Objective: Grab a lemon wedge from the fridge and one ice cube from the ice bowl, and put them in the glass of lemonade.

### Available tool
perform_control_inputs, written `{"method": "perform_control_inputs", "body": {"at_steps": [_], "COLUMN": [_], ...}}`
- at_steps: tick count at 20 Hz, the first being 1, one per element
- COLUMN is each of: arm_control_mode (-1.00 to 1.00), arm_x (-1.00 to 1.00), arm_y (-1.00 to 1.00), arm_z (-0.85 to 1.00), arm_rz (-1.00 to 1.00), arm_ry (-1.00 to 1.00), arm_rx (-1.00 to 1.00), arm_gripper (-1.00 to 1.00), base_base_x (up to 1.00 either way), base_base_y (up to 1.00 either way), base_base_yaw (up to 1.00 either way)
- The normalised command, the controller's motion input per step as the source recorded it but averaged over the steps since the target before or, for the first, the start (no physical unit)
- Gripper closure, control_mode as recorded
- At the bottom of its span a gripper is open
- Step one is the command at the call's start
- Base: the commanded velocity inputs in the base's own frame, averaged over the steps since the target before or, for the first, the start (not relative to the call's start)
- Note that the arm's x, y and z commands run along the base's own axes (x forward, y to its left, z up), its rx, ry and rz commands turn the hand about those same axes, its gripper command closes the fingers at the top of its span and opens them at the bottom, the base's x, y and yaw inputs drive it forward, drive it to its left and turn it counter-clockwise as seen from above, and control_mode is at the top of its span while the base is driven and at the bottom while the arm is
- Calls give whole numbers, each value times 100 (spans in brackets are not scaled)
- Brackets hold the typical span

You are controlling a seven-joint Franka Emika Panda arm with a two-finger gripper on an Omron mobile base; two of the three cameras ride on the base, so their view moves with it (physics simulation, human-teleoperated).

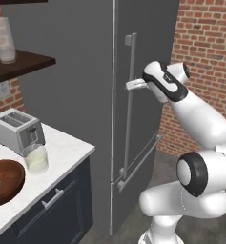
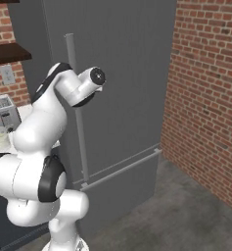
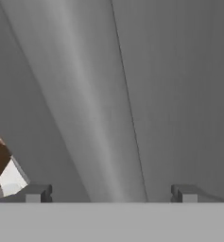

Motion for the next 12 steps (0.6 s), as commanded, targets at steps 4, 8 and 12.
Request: {"method": "perform_control_inputs", "body": {"at_steps": [4, 8, 12], "arm_control_mode": [-100, -100, -100], "arm_x": [8, 21, 24], "arm_y": [37, 28, 28], "arm_z": [9, 0, -7], "arm_rz": [0, 0, 0], "arm_ry": [0, 0, 0], "arm_rx": [0, 0, 0], "arm_gripper": [-100, -100, -100], "base_base_x": [0, 0, 0], "base_base_y": [0, 0, 0], "base_base_yaw": [0, 0, 0]}}
